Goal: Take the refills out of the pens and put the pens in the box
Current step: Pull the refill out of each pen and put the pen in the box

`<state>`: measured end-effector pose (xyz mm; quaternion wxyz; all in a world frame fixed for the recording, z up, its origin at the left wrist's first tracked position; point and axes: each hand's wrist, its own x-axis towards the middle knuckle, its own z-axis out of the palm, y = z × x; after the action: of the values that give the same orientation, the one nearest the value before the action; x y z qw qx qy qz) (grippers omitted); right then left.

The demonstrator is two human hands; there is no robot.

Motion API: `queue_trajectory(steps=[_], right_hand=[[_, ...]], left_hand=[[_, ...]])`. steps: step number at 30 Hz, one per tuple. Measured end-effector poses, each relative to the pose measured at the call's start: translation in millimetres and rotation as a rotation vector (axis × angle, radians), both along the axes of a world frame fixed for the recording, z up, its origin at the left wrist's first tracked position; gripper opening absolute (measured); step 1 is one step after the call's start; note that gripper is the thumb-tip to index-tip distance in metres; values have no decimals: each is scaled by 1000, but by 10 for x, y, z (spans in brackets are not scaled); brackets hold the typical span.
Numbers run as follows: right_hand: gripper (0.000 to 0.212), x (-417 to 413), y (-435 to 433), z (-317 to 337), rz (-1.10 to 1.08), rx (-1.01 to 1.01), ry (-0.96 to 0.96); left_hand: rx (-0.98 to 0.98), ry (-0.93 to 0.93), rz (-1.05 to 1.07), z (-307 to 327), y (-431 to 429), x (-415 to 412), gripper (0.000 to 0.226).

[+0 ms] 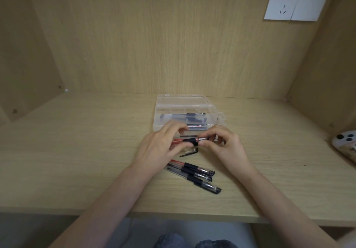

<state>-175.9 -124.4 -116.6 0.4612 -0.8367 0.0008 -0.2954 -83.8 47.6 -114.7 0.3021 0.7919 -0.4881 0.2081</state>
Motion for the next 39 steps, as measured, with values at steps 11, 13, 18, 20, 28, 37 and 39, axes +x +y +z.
queue_trajectory(steps=[11, 13, 18, 20, 28, 37, 39], right_hand=[[13, 1, -20, -2, -8, 0, -8], [14, 4, -26, -3, -5, 13, -10], [17, -6, -25, 2, -8, 24, -27], [19, -1, -37, -5, -22, 39, -27], [11, -15, -81, -5, -160, 83, -2], [13, -29, -153, 38, -40, 523, -55], [16, -25, -168, 79, 60, 742, -122]], left_hand=[[23, 2, 34, -10, -13, -4, 38], [57, 51, 39, 6, -8, -22, 42], [7, -48, 50, -20, -7, 2, 21], [-10, -114, 55, -42, -5, 31, 30], [-68, -108, 133, -13, 15, 36, 29], [-104, -39, 176, -1, 58, 55, 23], [-96, -33, 173, 7, 53, 43, 24]])
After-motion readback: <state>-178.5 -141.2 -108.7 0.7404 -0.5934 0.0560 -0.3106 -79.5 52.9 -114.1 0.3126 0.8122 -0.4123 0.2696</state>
